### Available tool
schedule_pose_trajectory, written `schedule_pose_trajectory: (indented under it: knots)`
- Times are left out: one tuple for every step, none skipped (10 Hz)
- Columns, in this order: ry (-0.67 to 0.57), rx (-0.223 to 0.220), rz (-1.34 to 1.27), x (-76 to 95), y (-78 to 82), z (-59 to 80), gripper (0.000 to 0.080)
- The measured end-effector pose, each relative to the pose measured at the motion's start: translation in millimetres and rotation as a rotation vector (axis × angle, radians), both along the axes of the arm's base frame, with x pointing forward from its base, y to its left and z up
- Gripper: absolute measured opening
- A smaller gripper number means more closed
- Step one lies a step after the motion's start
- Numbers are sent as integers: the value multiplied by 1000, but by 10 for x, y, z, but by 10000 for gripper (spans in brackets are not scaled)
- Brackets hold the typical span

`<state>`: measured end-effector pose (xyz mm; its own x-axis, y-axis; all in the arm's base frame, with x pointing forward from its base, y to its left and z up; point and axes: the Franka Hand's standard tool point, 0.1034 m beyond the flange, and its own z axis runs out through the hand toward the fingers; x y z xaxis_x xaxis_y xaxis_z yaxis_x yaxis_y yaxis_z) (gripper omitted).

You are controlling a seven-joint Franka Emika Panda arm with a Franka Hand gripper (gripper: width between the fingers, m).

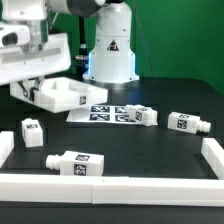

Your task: Assemble one leg

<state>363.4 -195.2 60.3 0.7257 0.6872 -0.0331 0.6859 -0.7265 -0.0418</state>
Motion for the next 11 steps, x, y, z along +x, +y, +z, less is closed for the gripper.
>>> schedule_pose_trajectory:
  knots:
    - [8, 1, -47, 103, 68, 99, 53]
    - [31, 2, -173, 205, 133, 182, 53]
    - [43, -11, -327, 403, 248, 256, 53]
    - [24, -22, -360, 616, 371, 265, 54]
    - [19, -29, -392, 750, 522, 233, 54]
    - [13, -41, -443, 877, 682, 217, 54]
    - [-2, -37, -349, 857, 705, 187, 54]
    - [6, -36, -350, 808, 692, 166, 54]
    - [6, -36, -347, 813, 702, 161, 54]
    - [7, -36, -346, 812, 703, 158, 54]
    - [10, -36, -362, 817, 719, 159, 54]
